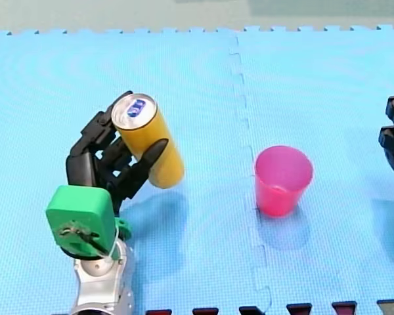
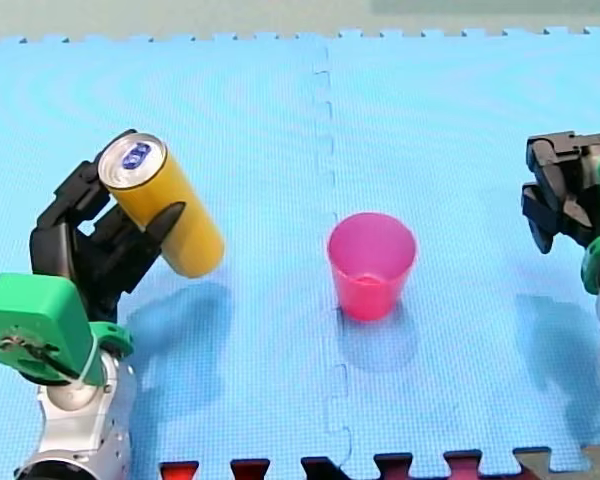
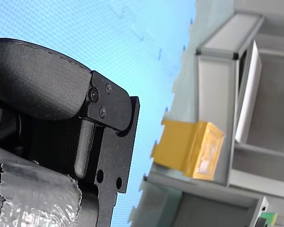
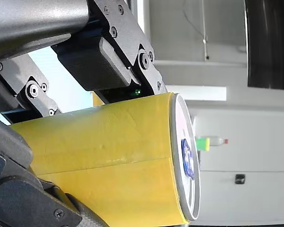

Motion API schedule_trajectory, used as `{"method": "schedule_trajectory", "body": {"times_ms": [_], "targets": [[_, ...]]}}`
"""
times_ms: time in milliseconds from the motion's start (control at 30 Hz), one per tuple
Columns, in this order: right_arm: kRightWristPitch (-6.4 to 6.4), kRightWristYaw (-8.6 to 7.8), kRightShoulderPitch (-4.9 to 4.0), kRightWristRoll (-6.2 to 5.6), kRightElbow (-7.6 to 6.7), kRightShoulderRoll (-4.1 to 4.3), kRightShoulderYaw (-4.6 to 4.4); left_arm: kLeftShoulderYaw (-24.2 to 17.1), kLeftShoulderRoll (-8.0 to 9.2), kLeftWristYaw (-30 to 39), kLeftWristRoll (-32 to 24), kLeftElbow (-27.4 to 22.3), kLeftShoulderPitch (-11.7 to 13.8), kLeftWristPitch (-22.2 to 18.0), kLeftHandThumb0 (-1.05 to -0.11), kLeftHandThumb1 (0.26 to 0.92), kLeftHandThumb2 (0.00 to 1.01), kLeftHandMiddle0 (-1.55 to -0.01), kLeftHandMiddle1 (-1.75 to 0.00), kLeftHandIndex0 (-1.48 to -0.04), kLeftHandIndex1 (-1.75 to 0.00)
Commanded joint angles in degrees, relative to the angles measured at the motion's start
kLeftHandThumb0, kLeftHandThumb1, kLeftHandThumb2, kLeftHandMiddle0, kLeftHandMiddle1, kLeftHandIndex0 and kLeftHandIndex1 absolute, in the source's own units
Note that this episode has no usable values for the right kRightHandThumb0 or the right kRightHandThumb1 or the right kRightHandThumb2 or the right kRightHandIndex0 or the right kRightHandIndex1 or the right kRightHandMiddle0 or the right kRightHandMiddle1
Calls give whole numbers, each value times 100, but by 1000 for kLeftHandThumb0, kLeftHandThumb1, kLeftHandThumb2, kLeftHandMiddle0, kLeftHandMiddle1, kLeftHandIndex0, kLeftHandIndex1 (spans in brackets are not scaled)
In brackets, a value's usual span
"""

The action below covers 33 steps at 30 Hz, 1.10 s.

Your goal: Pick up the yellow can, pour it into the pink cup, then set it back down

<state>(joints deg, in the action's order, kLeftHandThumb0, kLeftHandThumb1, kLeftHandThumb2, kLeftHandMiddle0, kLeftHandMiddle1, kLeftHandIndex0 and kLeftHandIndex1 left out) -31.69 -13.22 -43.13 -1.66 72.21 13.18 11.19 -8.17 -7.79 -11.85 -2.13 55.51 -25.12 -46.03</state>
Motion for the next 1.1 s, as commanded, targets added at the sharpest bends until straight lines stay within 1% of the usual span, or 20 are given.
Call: {"method": "schedule_trajectory", "body": {"times_ms": [0, 100, 267, 367, 533, 667, 800, 900, 1000, 1067], "targets": [[39, -11, -10, -35, -28, 23, 25, 77, 93, -245, 268, -9, 14, 36, -362, 791, 1, -1223, 0, -1177, -2], [76, -31, -15, -64, -44, 15, 38, 174, 155, -581, 622, -44, 48, 109, -363, 792, 1, -1221, -2, -1178, -1], [90, -13, -17, -59, -64, 7, 28, 635, 456, -1789, 1830, 190, -4, 138, -369, 794, 1, -1244, -10, -1181, -2], [105, -8, -26, -62, -56, 0, 29, 811, 519, -2158, 2185, 295, -43, 68, -370, 795, 1, -1249, -9, -1186, -4], [115, -14, -34, -83, -58, -12, 45, 954, 546, -2451, 2336, 428, -102, 20, -367, 798, 2, -1257, -9, -1194, -5], [128, -12, -40, -97, -64, -16, 61, 1030, 535, -2495, 2304, 512, -131, 44, -365, 802, 2, -1266, -10, -1197, -4], [133, -12, -49, -99, -82, -10, 69, 1116, 476, -2571, 2312, 635, -183, 113, -365, 805, 2, -1265, -6, -1200, -4], [131, -6, -46, -99, -95, -13, 71, 1176, 446, -2617, 2314, 727, -211, 90, -365, 806, 2, -1262, -3, -1201, -3], [175, -10, -51, -136, -103, -21, 100, 1171, 417, -2531, 2218, 780, -226, 54, -366, 807, 2, -1255, 0, -1201, -2], [192, -12, -55, -151, -111, -19, 103, 1159, 399, -2460, 2141, 795, -235, 49, -366, 808, 2, -1252, 0, -1200, -1]]}}
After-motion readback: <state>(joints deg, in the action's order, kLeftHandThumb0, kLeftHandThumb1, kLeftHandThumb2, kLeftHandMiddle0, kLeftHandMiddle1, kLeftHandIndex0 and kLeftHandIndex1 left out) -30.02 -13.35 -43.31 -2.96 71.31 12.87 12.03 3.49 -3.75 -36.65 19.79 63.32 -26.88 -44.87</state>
